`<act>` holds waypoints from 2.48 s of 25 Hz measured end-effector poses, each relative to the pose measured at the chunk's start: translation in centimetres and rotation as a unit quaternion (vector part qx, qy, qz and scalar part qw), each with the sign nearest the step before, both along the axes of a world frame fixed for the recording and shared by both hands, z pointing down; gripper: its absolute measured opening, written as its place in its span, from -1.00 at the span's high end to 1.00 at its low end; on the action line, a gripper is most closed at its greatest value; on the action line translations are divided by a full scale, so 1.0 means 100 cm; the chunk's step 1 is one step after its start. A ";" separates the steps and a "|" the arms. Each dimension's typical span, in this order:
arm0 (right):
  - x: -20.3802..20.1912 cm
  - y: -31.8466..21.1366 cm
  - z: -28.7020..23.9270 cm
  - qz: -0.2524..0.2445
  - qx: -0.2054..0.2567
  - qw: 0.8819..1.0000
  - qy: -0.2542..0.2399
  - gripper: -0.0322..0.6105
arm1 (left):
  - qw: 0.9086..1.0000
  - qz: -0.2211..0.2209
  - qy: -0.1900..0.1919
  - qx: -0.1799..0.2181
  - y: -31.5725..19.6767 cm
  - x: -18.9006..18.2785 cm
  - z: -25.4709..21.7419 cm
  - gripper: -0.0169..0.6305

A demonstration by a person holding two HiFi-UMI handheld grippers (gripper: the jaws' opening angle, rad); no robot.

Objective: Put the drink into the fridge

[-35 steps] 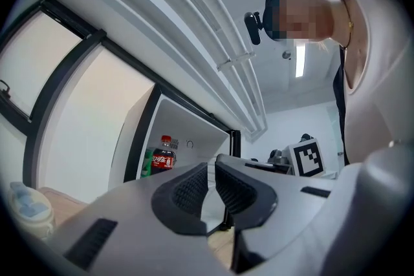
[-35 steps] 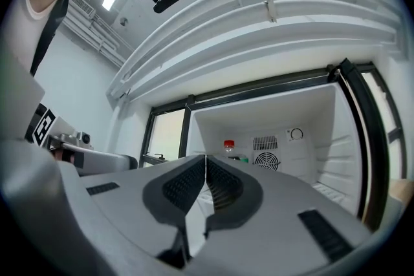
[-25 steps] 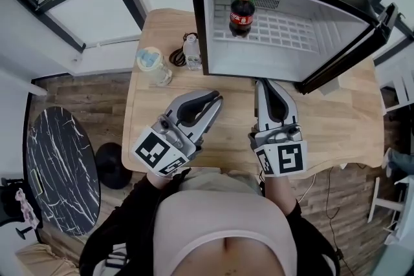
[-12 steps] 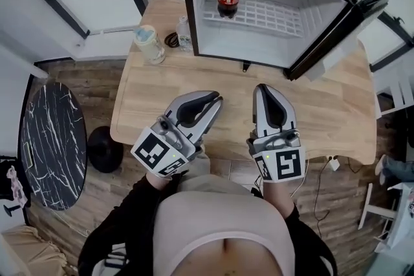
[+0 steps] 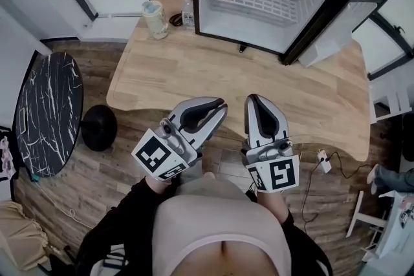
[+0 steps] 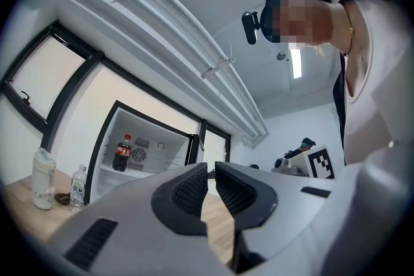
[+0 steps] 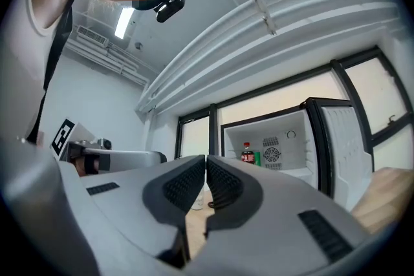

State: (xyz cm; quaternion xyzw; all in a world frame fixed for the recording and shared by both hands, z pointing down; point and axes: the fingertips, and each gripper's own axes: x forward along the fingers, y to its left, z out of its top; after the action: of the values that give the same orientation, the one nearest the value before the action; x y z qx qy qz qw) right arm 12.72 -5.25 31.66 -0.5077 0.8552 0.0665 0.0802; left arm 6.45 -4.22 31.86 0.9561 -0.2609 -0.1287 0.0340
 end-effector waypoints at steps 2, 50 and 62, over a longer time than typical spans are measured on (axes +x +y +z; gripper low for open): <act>-0.003 0.013 -0.002 -0.005 0.001 1.000 0.005 0.80 | 1.000 -0.002 0.000 0.002 0.013 0.000 -0.003 0.82; -0.134 0.311 0.004 0.029 -0.017 0.999 0.013 0.80 | 0.999 0.043 -0.001 -0.022 0.298 -0.127 -0.001 0.82; -0.140 0.355 -0.024 -0.010 0.013 1.000 0.021 0.80 | 1.000 0.014 0.003 -0.001 0.341 -0.126 -0.021 0.82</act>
State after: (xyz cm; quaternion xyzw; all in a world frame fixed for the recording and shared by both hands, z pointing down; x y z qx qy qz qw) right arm -1.26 30.21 29.22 -0.4962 0.8610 0.0871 0.0694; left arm -6.15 29.90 29.81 0.9592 -0.2476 -0.1311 0.0380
